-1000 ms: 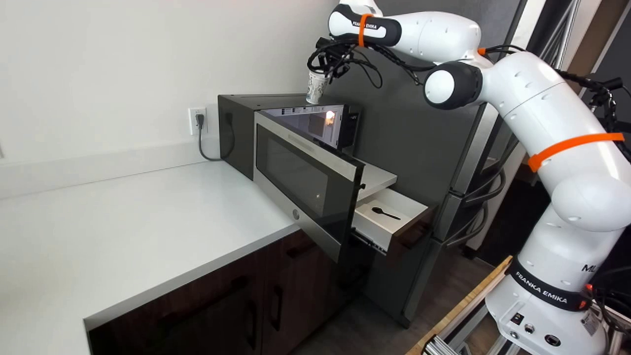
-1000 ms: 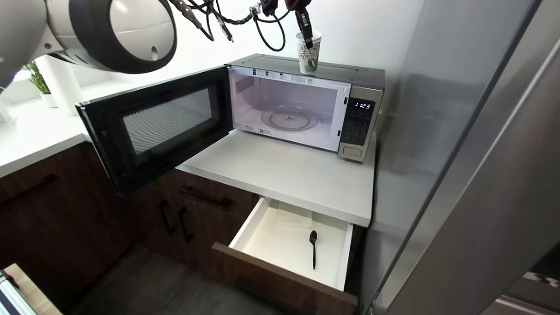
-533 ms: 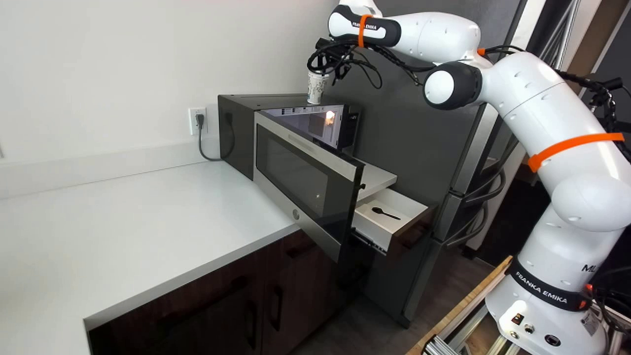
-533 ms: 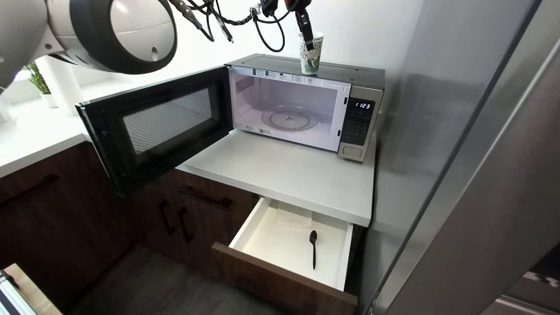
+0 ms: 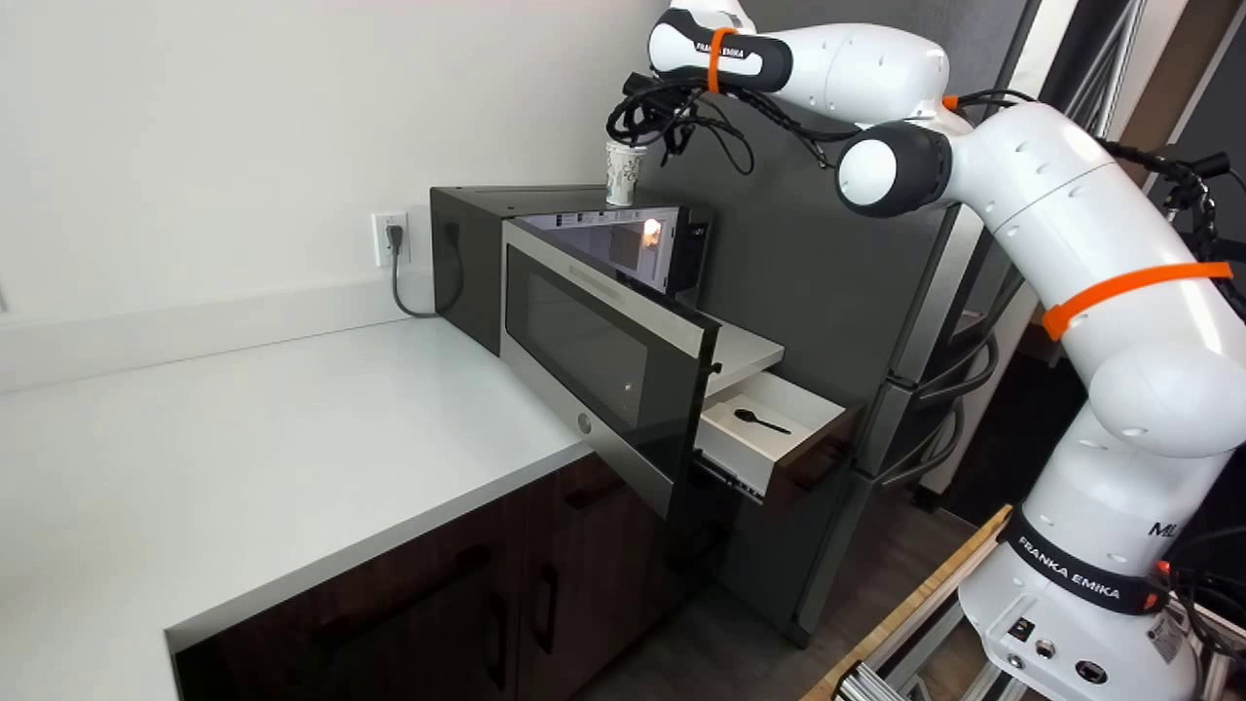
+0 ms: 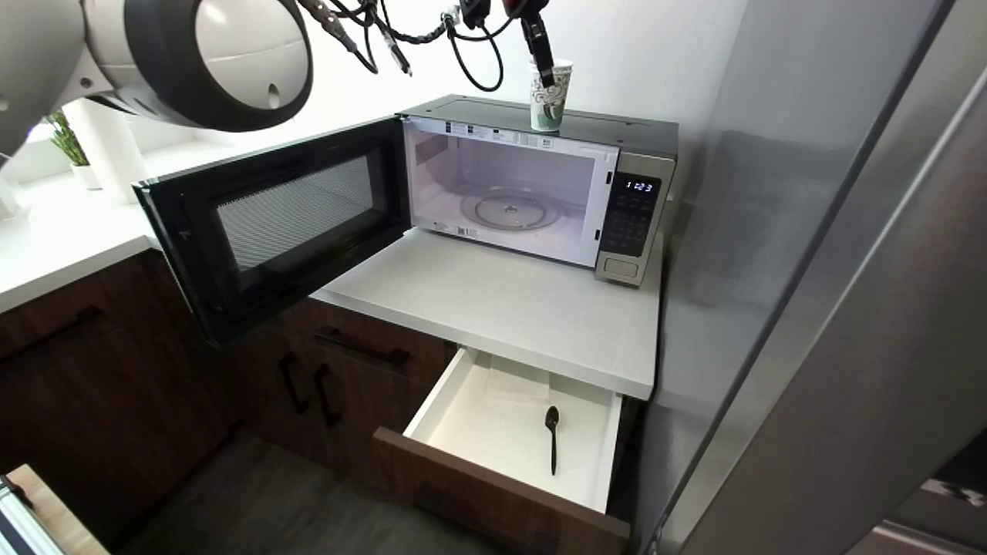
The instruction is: Put the paper cups on the microwave
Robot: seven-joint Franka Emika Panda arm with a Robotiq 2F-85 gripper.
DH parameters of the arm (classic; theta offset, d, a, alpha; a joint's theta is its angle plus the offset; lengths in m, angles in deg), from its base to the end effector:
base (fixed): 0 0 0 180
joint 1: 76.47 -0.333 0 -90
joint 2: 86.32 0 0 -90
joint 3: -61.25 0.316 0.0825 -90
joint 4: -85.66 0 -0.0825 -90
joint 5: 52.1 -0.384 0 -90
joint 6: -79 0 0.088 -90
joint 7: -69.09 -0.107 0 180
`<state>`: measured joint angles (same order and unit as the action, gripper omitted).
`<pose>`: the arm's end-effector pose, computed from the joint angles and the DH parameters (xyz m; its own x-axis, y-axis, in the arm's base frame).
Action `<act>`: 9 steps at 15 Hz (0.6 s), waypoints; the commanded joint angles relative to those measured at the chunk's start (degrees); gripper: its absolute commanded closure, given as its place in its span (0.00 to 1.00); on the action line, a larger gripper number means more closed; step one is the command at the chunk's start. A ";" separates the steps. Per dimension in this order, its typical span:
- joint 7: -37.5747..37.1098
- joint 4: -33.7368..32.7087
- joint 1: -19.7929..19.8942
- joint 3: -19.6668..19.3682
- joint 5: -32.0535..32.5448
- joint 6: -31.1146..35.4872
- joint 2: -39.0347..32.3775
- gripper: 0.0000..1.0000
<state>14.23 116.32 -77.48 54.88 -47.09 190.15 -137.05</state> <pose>0.7926 -0.0282 0.5613 0.4470 -0.7876 0.4241 -0.7487 -0.5888 -0.3045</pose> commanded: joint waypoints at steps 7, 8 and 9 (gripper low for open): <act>0.07 -2.91 0.05 -0.38 0.48 10.68 -2.54 0.00; 1.35 -2.60 -0.09 0.27 0.06 11.21 -1.83 0.00; 4.47 -1.68 -0.36 1.56 -0.62 9.46 -0.06 0.00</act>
<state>14.65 115.83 -77.45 54.78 -46.83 200.42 -138.01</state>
